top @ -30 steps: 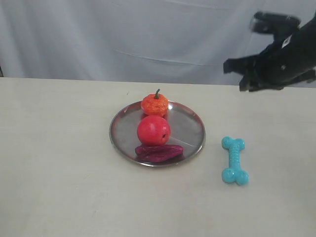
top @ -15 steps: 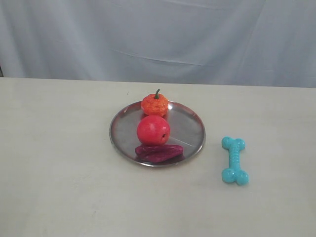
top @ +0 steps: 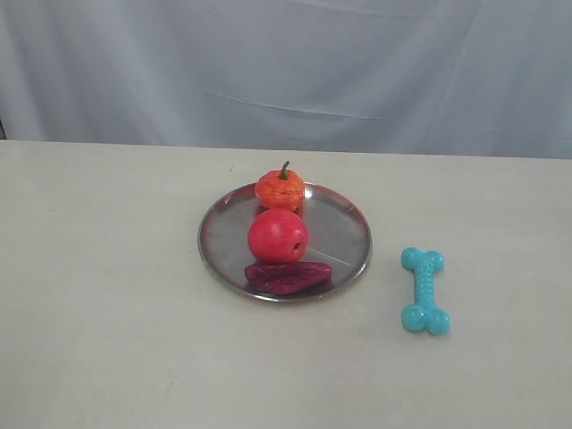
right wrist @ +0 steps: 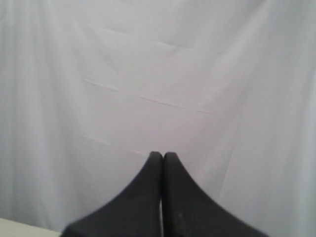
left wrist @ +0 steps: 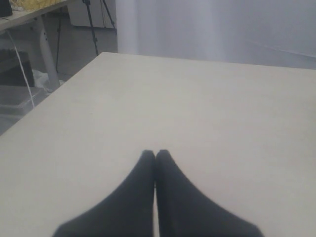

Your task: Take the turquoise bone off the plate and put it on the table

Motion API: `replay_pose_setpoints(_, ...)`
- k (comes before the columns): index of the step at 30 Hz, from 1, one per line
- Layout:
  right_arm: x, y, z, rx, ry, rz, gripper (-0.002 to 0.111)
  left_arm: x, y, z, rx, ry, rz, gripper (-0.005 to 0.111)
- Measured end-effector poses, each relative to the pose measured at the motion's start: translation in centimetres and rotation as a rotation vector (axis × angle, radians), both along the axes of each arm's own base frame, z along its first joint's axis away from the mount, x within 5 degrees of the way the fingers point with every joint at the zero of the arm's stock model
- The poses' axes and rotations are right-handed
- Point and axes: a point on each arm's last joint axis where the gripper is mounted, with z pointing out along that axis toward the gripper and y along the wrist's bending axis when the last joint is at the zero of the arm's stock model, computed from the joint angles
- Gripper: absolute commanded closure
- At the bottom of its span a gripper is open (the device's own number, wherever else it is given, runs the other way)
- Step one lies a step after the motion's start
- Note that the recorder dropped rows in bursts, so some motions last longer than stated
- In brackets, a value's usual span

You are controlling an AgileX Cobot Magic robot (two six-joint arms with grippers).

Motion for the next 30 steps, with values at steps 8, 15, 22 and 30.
replay_pose_setpoints(8, -4.9, 0.3, -1.2, 0.046, -0.134, -0.001, 0.109, 0.0, 0.0, 0.0, 0.0, 0.0, 0.0, 0.107)
replay_pose_setpoints(15, -7.9, 0.4, -2.0, 0.064, -0.202, -0.016, 0.109, 0.0, 0.0, 0.0, 0.0, 0.0, 0.0, 0.107)
replay_pose_setpoints(22, -8.4, 0.5, -2.2, 0.064, -0.216, -0.017, 0.109, 0.0, 0.0, 0.0, 0.0, 0.0, 0.0, 0.107)
replay_pose_setpoints(30, -8.4, 0.4, -2.2, 0.058, -0.214, -0.024, 0.109, 0.0, 0.0, 0.0, 0.0, 0.0, 0.0, 0.107)
